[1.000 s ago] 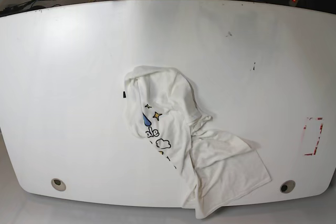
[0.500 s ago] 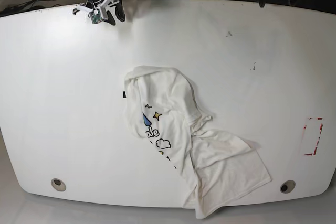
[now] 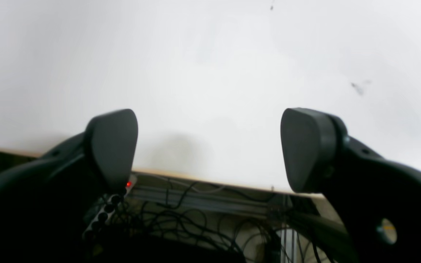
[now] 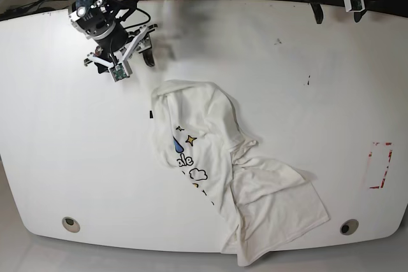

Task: Fold the T-shirt properly
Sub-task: 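Lower the right gripper onto the shirt's collar edge and grasp it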

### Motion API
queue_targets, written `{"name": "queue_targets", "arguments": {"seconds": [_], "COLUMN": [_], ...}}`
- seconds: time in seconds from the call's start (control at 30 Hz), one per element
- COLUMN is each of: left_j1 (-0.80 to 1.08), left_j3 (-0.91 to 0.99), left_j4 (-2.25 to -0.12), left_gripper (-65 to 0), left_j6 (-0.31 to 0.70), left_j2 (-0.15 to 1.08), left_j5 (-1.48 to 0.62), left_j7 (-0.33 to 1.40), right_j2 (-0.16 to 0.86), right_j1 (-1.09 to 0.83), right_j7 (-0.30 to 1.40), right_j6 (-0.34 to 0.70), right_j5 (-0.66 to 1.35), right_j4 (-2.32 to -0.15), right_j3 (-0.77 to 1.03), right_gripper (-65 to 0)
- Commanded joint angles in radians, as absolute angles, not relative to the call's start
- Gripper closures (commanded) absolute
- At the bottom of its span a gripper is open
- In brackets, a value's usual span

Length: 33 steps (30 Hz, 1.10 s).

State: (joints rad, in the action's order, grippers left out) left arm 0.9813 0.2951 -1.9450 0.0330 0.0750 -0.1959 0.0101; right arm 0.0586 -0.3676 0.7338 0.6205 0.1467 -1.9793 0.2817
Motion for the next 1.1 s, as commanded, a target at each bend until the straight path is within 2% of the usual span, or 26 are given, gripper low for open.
{"name": "queue_targets", "arguments": {"seconds": [0.0,0.13,0.27,0.47,0.67,0.87,0.93,1.07], "left_j1": [0.983,0.955,0.935,0.934,0.934,0.934,0.934,0.934], "left_j3": [0.314,0.334,0.340,0.341,0.341,0.341,0.341,0.360], "left_j4": [-1.960,-1.960,-1.960,-1.960,-1.959,-1.959,-1.959,-1.959], "left_gripper": [-58.3,-58.3,-58.1,-58.1,-58.1,-58.1,-58.1,-58.1], "left_j6": [0.028,0.028,0.028,0.028,0.028,0.028,0.028,0.028], "left_j2": [0.079,0.076,0.076,0.081,0.082,0.113,0.119,0.120], "left_j5": [-0.196,-0.196,-0.196,-0.196,-0.194,-0.194,-0.194,-0.194], "left_j7": [-0.016,-0.016,-0.015,-0.015,-0.015,-0.015,-0.015,-0.015], "right_j2": [0.065,0.064,0.059,0.027,-0.007,-0.036,-0.039,-0.041], "right_j1": [-0.329,-0.255,-0.208,-0.143,-0.081,-0.035,-0.030,-0.033], "right_j7": [0.780,0.897,0.921,0.921,0.914,0.823,0.802,0.792], "right_j6": [0.624,0.618,0.601,0.473,0.469,0.469,0.469,0.469], "right_j5": [0.226,0.328,0.401,0.435,0.432,0.430,0.430,0.433], "right_j4": [-1.983,-1.956,-1.886,-1.756,-1.658,-1.523,-1.506,-1.503], "right_j3": [0.286,0.288,0.288,0.288,0.288,0.288,0.286,0.283], "right_gripper": [-41.9,-44.1,-47.1,-49.5,-49.1,-47.9,-42.6,-14.6]}}
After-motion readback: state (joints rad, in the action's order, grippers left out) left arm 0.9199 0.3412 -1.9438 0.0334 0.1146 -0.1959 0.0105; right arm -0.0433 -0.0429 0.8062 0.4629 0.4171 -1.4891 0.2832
